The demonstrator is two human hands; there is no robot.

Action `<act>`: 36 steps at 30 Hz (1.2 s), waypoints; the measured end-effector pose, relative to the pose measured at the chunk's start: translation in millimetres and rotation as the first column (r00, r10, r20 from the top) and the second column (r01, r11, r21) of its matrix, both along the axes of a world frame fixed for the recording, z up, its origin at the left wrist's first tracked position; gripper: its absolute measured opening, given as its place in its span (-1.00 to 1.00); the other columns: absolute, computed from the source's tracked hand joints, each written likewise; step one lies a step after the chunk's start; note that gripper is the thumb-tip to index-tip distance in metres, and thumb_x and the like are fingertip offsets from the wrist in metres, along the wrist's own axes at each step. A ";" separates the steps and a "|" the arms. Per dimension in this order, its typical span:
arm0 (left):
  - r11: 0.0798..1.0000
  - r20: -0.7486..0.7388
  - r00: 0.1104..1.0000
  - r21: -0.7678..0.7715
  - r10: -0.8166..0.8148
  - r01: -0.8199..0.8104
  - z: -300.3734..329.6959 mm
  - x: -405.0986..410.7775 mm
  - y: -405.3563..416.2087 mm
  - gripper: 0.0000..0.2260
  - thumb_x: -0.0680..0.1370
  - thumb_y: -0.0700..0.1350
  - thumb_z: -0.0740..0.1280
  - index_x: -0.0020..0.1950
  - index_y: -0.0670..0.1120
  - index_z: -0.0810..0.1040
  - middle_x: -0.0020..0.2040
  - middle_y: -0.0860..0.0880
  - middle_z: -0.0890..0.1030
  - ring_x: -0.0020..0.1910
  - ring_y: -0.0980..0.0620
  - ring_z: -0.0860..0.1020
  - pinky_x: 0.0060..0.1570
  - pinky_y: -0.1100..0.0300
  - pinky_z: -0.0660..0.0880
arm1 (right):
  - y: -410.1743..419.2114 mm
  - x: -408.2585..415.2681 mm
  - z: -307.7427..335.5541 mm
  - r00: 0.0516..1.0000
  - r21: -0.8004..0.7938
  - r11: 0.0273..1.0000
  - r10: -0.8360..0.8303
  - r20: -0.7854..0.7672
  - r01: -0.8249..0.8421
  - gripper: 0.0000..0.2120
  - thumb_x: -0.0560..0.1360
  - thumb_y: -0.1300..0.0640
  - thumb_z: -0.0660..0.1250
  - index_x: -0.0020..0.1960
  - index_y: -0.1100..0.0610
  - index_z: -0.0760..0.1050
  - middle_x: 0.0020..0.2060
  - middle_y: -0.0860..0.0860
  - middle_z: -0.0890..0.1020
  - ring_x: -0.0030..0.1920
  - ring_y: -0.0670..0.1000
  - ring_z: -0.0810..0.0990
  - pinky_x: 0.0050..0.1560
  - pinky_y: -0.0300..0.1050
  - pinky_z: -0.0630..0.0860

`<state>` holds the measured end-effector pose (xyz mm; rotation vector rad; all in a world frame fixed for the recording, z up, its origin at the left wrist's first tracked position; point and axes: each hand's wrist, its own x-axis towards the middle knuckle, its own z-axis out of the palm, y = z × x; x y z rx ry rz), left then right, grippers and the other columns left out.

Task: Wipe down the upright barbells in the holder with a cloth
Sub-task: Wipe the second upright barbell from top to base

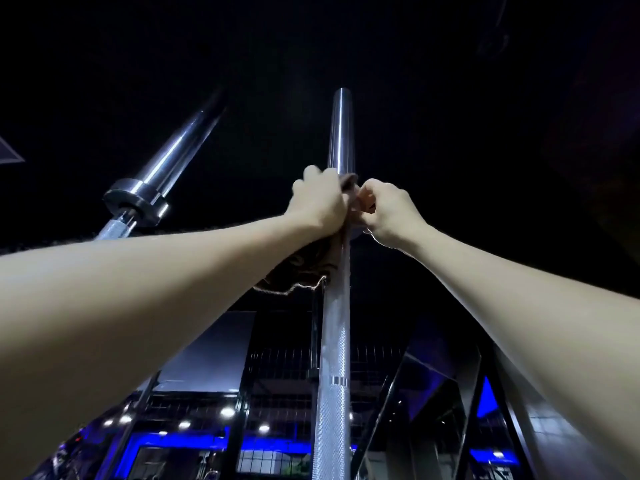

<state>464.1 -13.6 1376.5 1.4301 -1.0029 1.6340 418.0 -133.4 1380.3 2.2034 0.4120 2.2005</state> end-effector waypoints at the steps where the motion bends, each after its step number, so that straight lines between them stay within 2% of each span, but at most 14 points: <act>1: 0.994 0.067 0.993 0.043 0.096 -0.099 -2.4 -1.8 -2.0 -0.70 0.61 0.01 0.18 0.22 -0.16 0.40 0.13 -0.10 0.32 0.07 -0.08 0.31 0.07 0.04 0.36 | 0.4 0.3 0.8 1.000 0.002 1.000 -0.005 0.005 0.005 -0.83 0.46 0.30 0.36 0.04 0.20 0.49 -0.03 0.09 0.60 -0.01 0.13 0.58 0.04 0.07 0.54; 4: 0.965 0.165 0.957 0.068 0.240 -0.253 -2.2 0.2 -5.9 -0.72 0.60 -0.01 0.20 0.21 -0.15 0.35 0.07 -0.08 0.26 0.04 -0.10 0.25 0.07 0.04 0.35 | 2.6 -1.5 0.6 0.999 -0.015 0.999 -0.039 0.016 0.039 -0.78 0.44 0.35 0.33 0.07 0.22 0.50 -0.03 0.12 0.61 -0.02 0.13 0.57 0.01 0.04 0.53; 7: 0.999 -0.033 0.999 0.009 0.039 -0.039 2.2 2.3 -0.9 -0.69 0.61 0.04 0.16 0.22 -0.16 0.31 0.18 -0.13 0.32 0.12 -0.17 0.34 0.01 0.03 0.30 | 5.2 -8.1 2.9 0.998 -0.053 0.997 -0.064 0.019 0.065 -0.86 0.44 0.24 0.40 -0.01 0.21 0.51 -0.08 0.11 0.61 -0.07 0.10 0.56 -0.07 -0.05 0.51; 9: 0.995 -0.169 0.981 -0.055 -0.093 0.085 7.8 11.7 3.4 -0.63 0.61 0.05 0.16 0.29 -0.19 0.32 0.27 -0.20 0.39 0.20 -0.20 0.42 0.07 0.05 0.34 | 7.8 -14.3 2.9 1.000 -0.069 0.997 -0.017 0.007 0.018 -0.89 0.44 0.21 0.42 -0.06 0.21 0.55 -0.11 0.10 0.61 -0.09 0.09 0.59 -0.04 -0.02 0.55; 11: 0.979 -0.211 0.957 -0.087 -0.201 0.187 9.7 24.1 4.2 -0.61 0.61 0.07 0.17 0.28 -0.19 0.37 0.24 -0.19 0.48 0.19 -0.15 0.48 0.03 0.14 0.34 | 8.7 -20.1 0.8 1.000 -0.095 0.995 0.023 -0.002 -0.023 -0.89 0.45 0.22 0.42 -0.04 0.21 0.56 -0.11 0.10 0.61 -0.08 0.11 0.61 0.01 0.02 0.56; 15: 0.942 -0.188 0.925 -0.132 -0.330 0.309 8.3 30.9 3.1 -0.64 0.59 0.07 0.22 0.20 -0.19 0.45 0.12 -0.12 0.57 0.09 -0.08 0.54 -0.01 0.14 0.41 | 6.2 -18.6 -7.4 0.996 -0.085 0.993 0.072 -0.051 -0.076 -0.57 0.45 0.11 0.45 0.26 0.18 0.44 0.10 0.09 0.49 0.06 0.05 0.54 0.12 -0.10 0.49; 18: 0.951 -0.097 0.950 -0.112 -0.298 0.287 6.0 23.8 4.4 -0.68 0.57 0.05 0.27 0.13 -0.18 0.47 0.00 -0.08 0.55 -0.05 -0.02 0.52 -0.11 0.17 0.37 | -0.9 -4.3 -8.8 0.998 -0.013 0.999 0.031 -0.047 -0.032 -0.67 0.48 0.05 0.42 0.15 0.20 0.48 -0.01 0.05 0.54 0.06 0.05 0.53 0.03 -0.17 0.45; 21: 0.937 -0.078 0.937 -0.112 -0.341 0.332 5.0 27.8 6.9 -0.73 0.57 0.04 0.26 0.07 -0.16 0.49 -0.08 -0.03 0.54 -0.09 0.02 0.49 -0.14 0.24 0.38 | -0.8 4.1 -8.5 0.985 0.058 0.984 0.172 -0.030 -0.170 -0.69 0.46 0.01 0.43 0.05 0.20 0.49 -0.08 0.05 0.57 -0.07 0.06 0.55 -0.11 -0.12 0.48; 24: 0.871 -0.263 0.831 -0.137 -0.490 0.471 2.2 40.3 5.7 -0.76 0.60 -0.03 0.18 0.01 -0.17 0.53 -0.22 0.00 0.52 -0.18 0.03 0.48 -0.43 0.43 0.36 | 0.1 4.4 -6.2 0.970 0.062 0.969 0.241 -0.014 -0.240 -0.71 0.44 0.03 0.46 0.01 0.19 0.49 -0.06 0.12 0.60 -0.10 0.11 0.58 -0.18 -0.10 0.54; 27: 0.755 -0.417 0.636 -0.252 -0.649 0.605 -4.0 50.2 0.8 -0.67 0.62 -0.02 0.19 0.19 -0.25 0.51 -0.11 -0.03 0.55 -0.17 0.05 0.50 -0.32 0.33 0.39 | -1.3 4.4 -5.8 0.964 0.082 0.962 0.265 -0.029 -0.262 -0.73 0.44 0.05 0.47 0.01 0.18 0.49 -0.06 0.12 0.60 -0.09 0.10 0.60 -0.18 -0.12 0.56; 29: 0.785 -0.356 0.700 -0.249 -0.619 0.567 -0.2 45.6 0.8 -0.66 0.61 -0.01 0.19 0.16 -0.26 0.52 -0.10 -0.04 0.55 -0.14 0.03 0.52 -0.24 0.27 0.37 | -2.9 5.7 -5.6 0.961 0.097 0.958 0.275 -0.033 -0.271 -0.73 0.44 0.05 0.47 0.00 0.16 0.49 -0.06 0.12 0.60 -0.07 0.11 0.62 -0.08 0.00 0.61; 32: 0.952 -0.093 0.952 -0.129 -0.290 0.278 6.2 24.2 9.2 -0.71 0.61 0.02 0.19 0.06 -0.19 0.52 -0.09 -0.04 0.51 -0.05 -0.04 0.52 -0.17 0.26 0.30 | -4.1 8.0 -3.4 0.950 0.114 0.945 0.312 -0.028 -0.307 -0.75 0.43 0.07 0.48 -0.04 0.18 0.49 -0.08 0.15 0.62 -0.09 0.15 0.64 -0.06 0.09 0.62; 34: 0.990 0.109 0.986 -0.048 -0.129 0.135 1.8 18.3 10.4 -0.76 0.60 0.02 0.22 0.04 -0.16 0.47 -0.04 -0.04 0.45 -0.07 -0.01 0.47 -0.14 0.29 0.28 | -4.0 9.4 -2.4 0.945 0.113 0.939 0.328 -0.014 -0.324 -0.76 0.43 0.06 0.48 -0.06 0.18 0.50 -0.09 0.17 0.63 -0.07 0.19 0.64 -0.03 0.13 0.60; 36: 0.998 0.254 0.965 0.022 -0.068 0.065 -4.7 26.5 5.8 -0.75 0.60 0.04 0.21 0.08 -0.14 0.46 0.00 -0.03 0.37 -0.01 -0.05 0.44 0.01 0.18 0.36 | -5.5 11.0 -2.9 0.950 0.104 0.945 0.312 0.000 -0.310 -0.79 0.45 0.06 0.46 -0.04 0.16 0.52 -0.08 0.15 0.63 -0.05 0.18 0.62 0.02 0.14 0.58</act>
